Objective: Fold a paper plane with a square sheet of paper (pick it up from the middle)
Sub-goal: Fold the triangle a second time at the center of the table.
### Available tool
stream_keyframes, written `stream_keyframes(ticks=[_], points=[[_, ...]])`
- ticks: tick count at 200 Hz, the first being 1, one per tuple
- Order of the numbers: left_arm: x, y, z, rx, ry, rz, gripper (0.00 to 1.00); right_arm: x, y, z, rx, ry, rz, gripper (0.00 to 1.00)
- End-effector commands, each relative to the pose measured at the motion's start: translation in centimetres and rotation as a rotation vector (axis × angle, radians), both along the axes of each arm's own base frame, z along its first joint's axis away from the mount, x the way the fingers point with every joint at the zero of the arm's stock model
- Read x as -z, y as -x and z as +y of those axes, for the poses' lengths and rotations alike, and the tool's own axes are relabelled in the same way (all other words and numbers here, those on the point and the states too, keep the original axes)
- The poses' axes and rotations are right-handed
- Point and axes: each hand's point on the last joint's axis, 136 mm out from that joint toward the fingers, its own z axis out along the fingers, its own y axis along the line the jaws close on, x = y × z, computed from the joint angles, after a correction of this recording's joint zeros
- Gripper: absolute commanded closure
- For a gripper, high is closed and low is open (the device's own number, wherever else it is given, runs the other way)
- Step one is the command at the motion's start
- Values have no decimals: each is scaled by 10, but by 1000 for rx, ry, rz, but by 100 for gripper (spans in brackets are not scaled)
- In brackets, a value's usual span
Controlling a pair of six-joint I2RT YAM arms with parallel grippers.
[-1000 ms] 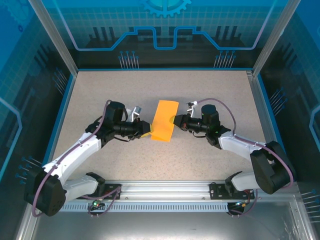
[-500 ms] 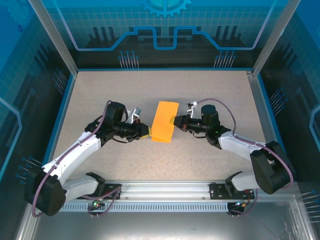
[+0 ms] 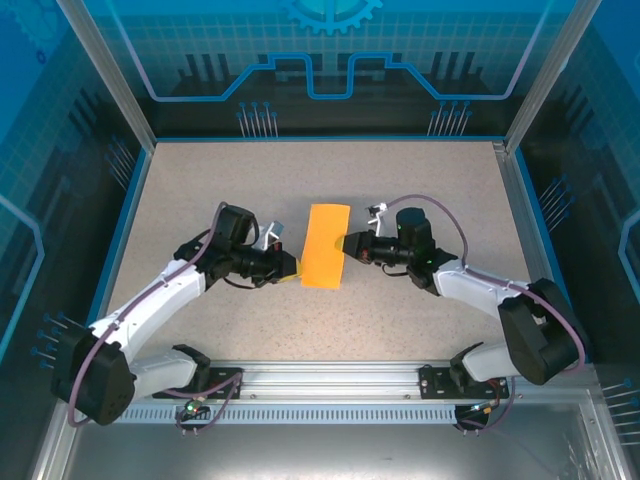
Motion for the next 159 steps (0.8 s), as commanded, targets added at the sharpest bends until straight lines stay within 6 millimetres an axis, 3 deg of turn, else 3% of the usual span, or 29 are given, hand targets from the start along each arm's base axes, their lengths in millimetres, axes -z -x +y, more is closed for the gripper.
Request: stream_keyframes(ticks=[1,33,108,159], points=[[3,-1,2,13,-24,7,96,10,5,9,-62,29,3,98],[13,1,4,14,-37,26,96,33,9,15,-89,90,33,96],[61,4,7,11,-89,120,96,89,14,21,-131,197,110,94],[84,1,3,23,-104,170,96,109,16,21,-145,263,119,92]])
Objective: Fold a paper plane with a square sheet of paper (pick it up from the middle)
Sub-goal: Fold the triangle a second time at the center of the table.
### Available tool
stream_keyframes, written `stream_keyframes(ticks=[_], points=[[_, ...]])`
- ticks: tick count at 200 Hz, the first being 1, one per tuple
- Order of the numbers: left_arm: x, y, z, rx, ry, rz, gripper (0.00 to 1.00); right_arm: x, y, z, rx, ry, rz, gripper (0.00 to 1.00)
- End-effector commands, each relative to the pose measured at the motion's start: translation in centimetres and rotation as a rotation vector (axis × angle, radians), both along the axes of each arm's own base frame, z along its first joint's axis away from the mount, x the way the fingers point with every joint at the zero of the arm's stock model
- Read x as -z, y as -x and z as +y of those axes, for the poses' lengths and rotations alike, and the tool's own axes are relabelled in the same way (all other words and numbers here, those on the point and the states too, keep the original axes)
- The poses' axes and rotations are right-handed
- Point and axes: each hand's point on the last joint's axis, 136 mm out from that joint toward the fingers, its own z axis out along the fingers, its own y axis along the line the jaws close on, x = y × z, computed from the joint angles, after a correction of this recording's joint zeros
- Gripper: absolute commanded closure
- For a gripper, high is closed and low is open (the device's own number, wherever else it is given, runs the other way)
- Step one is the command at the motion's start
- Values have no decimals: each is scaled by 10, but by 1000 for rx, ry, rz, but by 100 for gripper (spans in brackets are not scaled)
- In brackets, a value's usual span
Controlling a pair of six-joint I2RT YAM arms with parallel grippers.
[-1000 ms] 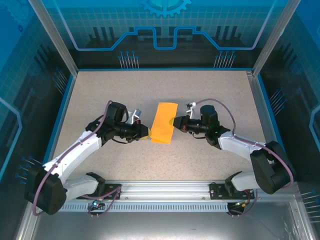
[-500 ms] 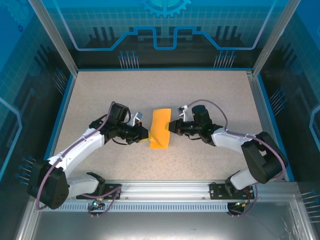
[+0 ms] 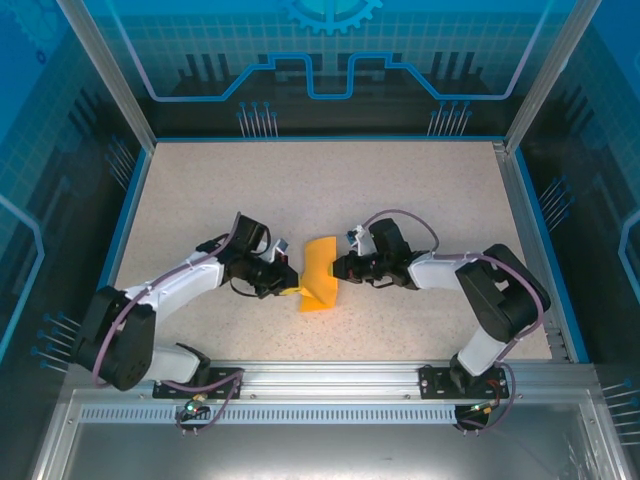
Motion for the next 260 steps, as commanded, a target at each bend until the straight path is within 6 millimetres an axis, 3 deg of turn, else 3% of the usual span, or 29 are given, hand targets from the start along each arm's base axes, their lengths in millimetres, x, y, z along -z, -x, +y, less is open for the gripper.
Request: stream_keyframes(ticks=[1,46,94,135,192,198,228,234,260], points=[[10,-2,-1,17,-4,-10,96,4,-2,5,-27,34,-33,91],[27,-3,-6,39,-28,22,96,17,2,1,-46,124,-18,85],[40,-4,-13,60,-53,44,96,16,2,-8,-51,204,-35,74],[44,-4,-19,82,-63,54,96,13,3,-24,-50,324,-54,58],[45,-3,-25,94,-72,54,96,12,4,-56,-19,494,-66,50],[45,-2,-26,95,-73,52,96,4,-3,-53,-6,487,-84,50],[44,-1,-29,95,-74,52,96,5,-8,-64,40,492,-66,49],[44,-1,-30,94,-71,50,96,13,-2,-69,44,501,-47,49],[41,-1,-34,93,-64,43,96,12,0,-68,42,486,-45,49]])
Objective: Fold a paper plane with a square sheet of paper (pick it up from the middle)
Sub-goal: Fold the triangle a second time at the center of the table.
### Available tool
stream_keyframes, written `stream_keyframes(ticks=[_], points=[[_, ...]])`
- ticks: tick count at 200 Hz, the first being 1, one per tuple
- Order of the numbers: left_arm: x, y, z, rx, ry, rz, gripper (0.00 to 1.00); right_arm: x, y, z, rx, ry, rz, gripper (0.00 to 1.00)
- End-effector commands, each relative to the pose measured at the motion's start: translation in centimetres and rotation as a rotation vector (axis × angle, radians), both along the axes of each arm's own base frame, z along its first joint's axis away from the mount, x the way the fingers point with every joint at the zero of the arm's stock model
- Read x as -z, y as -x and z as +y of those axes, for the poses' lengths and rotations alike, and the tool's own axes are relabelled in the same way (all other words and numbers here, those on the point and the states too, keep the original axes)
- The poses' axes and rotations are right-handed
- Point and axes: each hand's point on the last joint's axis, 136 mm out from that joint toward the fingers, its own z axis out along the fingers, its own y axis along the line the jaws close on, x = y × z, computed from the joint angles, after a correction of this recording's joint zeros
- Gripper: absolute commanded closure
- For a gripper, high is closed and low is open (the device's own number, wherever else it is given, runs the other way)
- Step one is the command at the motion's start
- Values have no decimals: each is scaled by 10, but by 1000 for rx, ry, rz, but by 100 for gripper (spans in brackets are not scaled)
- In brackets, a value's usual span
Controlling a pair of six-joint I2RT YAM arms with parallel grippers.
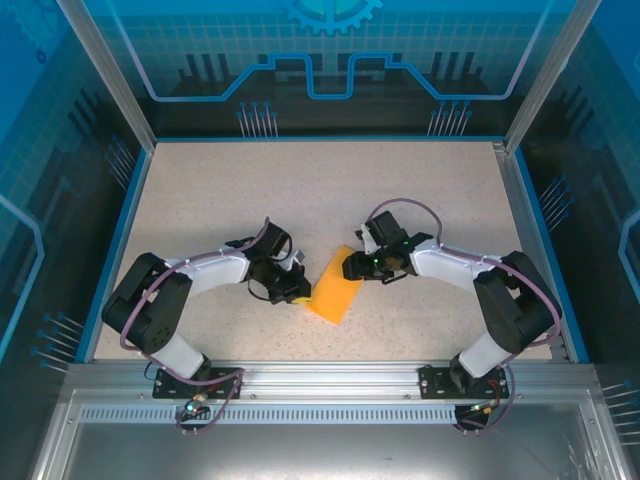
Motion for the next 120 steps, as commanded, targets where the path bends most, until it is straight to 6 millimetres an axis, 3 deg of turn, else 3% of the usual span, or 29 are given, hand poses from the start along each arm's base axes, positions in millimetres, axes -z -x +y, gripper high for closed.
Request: stream_keyframes(ticks=[1,56,120], points=[[-8,-7,-8,-7,13,-27,96,-2,4,-7,17,8,7,49],[-7,-5,-18,14,7,-26,96,13,5,-9,13,59,27,54],[-7,-5,-28,39,2,-27,95,34,5,-9,10,78,60,77]])
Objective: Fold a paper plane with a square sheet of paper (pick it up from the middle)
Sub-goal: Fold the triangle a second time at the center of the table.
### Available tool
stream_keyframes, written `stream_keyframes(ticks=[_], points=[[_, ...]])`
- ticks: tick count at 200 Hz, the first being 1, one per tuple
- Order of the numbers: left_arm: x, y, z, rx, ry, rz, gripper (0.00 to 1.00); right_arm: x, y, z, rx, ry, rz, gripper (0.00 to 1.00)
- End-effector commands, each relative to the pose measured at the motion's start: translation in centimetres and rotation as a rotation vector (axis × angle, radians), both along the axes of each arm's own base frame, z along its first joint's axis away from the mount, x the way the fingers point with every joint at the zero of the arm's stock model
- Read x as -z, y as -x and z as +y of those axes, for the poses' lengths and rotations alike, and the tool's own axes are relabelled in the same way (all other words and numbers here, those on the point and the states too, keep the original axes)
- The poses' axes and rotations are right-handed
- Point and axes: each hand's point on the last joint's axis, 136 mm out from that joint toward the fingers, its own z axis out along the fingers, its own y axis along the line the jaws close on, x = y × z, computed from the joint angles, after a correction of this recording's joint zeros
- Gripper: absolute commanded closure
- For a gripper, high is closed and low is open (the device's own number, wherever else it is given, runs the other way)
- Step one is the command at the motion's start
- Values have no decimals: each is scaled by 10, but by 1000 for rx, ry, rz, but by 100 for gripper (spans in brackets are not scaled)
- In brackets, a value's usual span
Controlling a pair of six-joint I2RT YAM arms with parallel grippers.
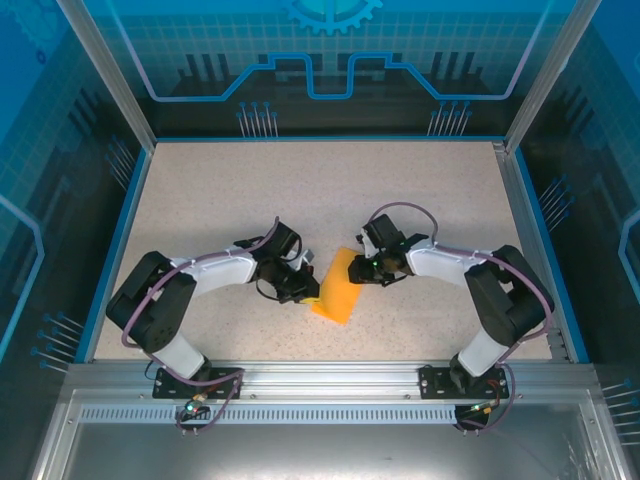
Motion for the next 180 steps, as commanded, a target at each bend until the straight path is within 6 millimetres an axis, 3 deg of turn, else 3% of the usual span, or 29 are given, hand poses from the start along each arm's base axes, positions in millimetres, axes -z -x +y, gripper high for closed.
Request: stream_keyframes(ticks=[1,106,180], points=[[-1,-5,-7,0,-8,-4,95,10,3,-2,-4,22,13,77],[4,-11,-37,53,-10,4,95,28,10,-5,-25,40,51,85],[10,-18,-55,78,-13,12,95,30,11,-3,-31,18,57,87]])
